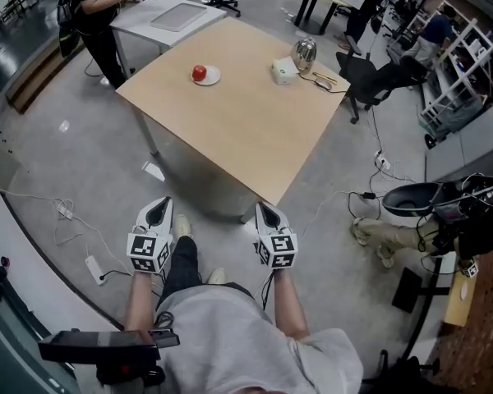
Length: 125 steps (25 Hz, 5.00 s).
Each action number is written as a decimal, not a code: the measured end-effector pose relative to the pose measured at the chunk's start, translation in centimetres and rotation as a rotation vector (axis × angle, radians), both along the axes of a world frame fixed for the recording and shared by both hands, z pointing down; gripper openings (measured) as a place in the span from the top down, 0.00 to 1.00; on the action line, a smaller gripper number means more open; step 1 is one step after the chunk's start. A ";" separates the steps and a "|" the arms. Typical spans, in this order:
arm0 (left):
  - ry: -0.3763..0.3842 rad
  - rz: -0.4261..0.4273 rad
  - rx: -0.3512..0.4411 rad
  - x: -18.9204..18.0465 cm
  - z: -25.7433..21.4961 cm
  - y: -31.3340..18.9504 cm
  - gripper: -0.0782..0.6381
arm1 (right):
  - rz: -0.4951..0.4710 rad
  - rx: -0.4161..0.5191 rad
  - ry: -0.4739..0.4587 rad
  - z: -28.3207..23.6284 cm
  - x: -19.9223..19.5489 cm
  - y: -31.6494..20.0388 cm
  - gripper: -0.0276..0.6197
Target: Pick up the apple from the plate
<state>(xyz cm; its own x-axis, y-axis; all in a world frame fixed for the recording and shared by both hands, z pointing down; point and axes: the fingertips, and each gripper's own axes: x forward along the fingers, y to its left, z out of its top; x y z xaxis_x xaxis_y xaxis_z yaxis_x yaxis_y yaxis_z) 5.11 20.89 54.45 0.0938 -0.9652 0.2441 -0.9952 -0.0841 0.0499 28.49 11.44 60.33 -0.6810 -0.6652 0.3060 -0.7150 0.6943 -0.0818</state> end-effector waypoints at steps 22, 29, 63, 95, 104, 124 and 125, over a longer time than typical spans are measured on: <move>0.006 0.027 -0.020 -10.2 0.3 -14.2 0.86 | 0.009 -0.010 0.017 -0.4 -10.7 -13.6 0.95; 0.015 0.025 -0.017 -14.5 0.3 -18.0 0.86 | -0.005 -0.006 0.028 -0.5 -15.3 -17.5 0.95; 0.037 -0.009 -0.038 -28.5 2.5 -27.7 0.86 | -0.048 -0.012 0.052 0.1 -30.4 -29.0 0.95; 0.043 -0.140 -0.174 -34.4 6.3 -33.2 0.86 | -0.099 -0.153 0.135 6.7 -43.2 -48.5 0.73; 0.042 -0.163 -0.211 -36.0 7.0 -33.2 0.86 | -0.067 -0.202 0.189 10.4 -44.3 -51.6 0.60; 0.063 -0.206 -0.267 -37.6 8.4 -32.0 0.86 | 0.043 -0.344 0.248 16.1 -46.1 -56.0 0.44; 0.064 -0.209 -0.268 -37.8 8.3 -32.0 0.86 | 0.043 -0.350 0.248 16.3 -46.2 -56.1 0.43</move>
